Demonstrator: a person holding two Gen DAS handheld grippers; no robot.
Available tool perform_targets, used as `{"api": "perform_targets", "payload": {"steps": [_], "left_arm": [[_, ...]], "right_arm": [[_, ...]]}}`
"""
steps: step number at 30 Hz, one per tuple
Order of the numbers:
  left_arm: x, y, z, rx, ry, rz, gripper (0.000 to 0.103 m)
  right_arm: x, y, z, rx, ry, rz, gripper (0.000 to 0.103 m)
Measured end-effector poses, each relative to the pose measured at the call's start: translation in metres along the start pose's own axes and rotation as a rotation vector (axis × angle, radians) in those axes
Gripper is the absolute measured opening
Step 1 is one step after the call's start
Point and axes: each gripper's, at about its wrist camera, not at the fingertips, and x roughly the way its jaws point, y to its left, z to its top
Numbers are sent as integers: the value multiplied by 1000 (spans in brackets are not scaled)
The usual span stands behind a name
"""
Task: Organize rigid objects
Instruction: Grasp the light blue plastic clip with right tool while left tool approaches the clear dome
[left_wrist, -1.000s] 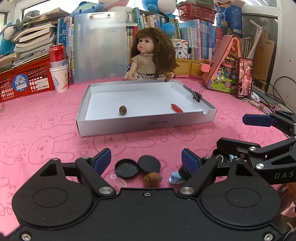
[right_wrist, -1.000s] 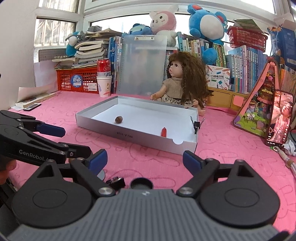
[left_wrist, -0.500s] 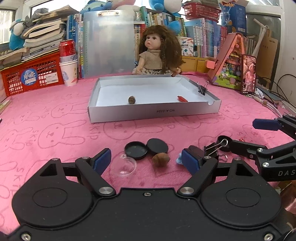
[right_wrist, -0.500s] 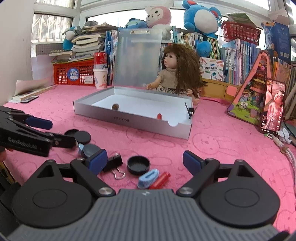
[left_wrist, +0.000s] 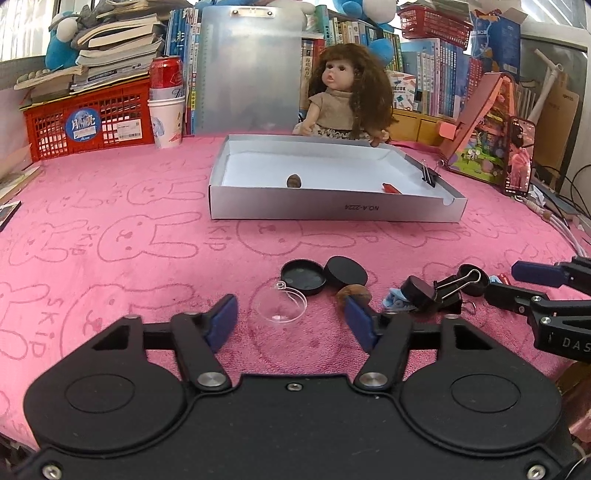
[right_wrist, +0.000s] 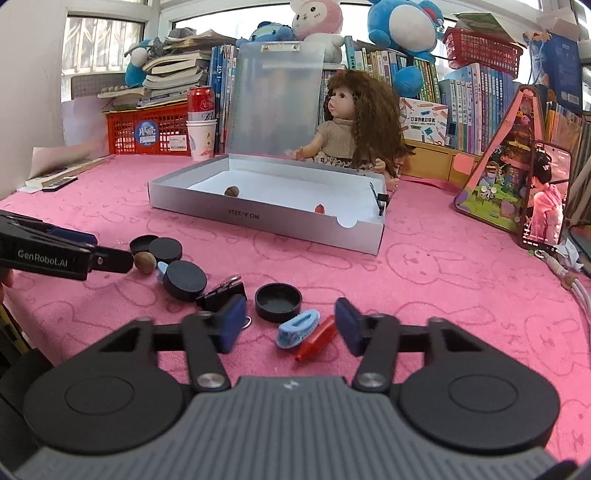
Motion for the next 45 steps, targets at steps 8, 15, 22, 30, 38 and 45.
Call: {"api": "perform_targets", "payload": {"steps": [8, 15, 22, 30, 38, 45], "left_arm": [[1, -2, 0, 8, 9, 6, 32], [1, -3, 0, 10, 9, 11, 29], [1, -3, 0, 16, 9, 16, 29], [3, -5, -2, 29, 5, 17, 31], [4, -6, -2, 38, 3, 14, 32], [4, -6, -2, 36, -2, 19, 32]], "right_arm": [[-9, 3, -4, 4, -1, 33, 34], [-6, 1, -7, -1, 29, 51, 28], [3, -10, -7, 28, 48, 17, 29], [18, -13, -1, -27, 42, 51, 58], [37, -45, 19, -108, 139, 280, 69], [36, -47, 23, -188, 174, 339, 44]]}}
